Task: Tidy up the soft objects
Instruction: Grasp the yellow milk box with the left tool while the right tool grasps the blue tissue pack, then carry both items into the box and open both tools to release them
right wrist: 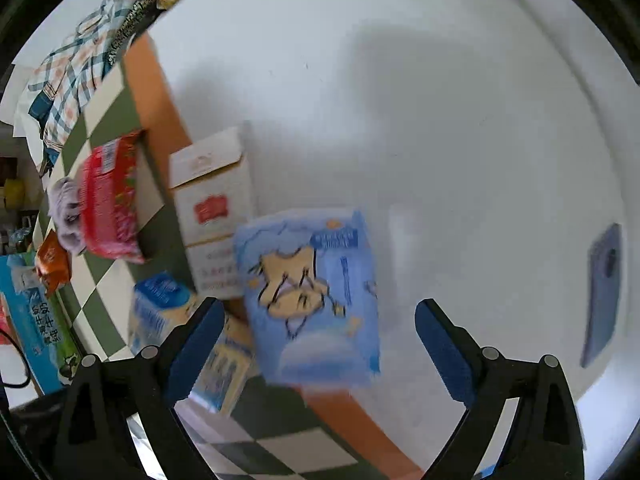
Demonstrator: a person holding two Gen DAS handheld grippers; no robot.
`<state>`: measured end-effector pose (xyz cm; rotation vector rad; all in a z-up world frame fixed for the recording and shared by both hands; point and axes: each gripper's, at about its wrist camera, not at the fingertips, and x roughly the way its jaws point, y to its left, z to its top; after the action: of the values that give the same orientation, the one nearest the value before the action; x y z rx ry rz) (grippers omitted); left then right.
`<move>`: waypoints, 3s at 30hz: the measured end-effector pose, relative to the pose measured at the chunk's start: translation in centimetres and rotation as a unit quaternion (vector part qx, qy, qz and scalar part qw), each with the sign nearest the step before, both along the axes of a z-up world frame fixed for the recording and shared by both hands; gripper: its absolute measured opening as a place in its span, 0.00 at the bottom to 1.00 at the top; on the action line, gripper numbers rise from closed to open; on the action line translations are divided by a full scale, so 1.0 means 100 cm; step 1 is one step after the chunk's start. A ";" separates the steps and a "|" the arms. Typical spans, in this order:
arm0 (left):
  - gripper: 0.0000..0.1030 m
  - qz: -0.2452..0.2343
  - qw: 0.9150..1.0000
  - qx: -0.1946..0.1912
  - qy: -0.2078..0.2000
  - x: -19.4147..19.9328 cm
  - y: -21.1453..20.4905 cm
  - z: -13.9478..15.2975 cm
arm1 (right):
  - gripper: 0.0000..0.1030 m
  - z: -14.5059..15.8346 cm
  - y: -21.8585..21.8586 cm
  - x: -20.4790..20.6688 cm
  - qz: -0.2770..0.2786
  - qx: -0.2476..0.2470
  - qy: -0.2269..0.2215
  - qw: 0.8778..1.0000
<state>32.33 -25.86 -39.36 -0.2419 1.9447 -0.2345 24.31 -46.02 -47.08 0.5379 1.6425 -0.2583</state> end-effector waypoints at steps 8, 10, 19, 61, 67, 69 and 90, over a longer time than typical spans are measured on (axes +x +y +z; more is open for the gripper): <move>0.87 0.019 0.999 0.005 0.034 -0.002 -0.015 -0.019 | 0.74 -0.025 -0.015 -0.020 0.008 -0.010 0.034 0.999; 0.87 0.021 0.999 0.011 0.039 -0.001 -0.022 -0.026 | 0.74 -0.025 -0.024 -0.031 0.007 -0.011 0.039 0.999; 0.75 -0.004 0.998 0.062 0.031 -0.017 -0.028 -0.052 | 0.74 -0.029 -0.029 -0.061 -0.003 -0.004 0.046 0.999; 0.58 -0.016 0.966 0.028 -0.256 -0.069 0.294 0.200 | 0.43 0.186 0.311 -0.040 0.169 0.082 -0.117 0.975; 0.58 0.027 0.963 0.098 -0.251 -0.045 0.406 0.181 | 0.43 0.206 0.437 0.006 0.239 0.084 -0.128 0.959; 0.58 0.038 0.963 0.118 -0.240 -0.031 0.438 0.166 | 0.43 0.198 0.476 0.024 0.253 0.071 -0.118 0.958; 0.68 0.050 0.980 0.144 -0.129 0.046 0.513 0.053 | 0.56 0.088 0.539 0.144 0.253 -0.084 -0.044 0.963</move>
<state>36.98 25.40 -34.07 -0.1121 1.6783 0.0803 38.67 7.87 -38.33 -0.0089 1.5960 0.0072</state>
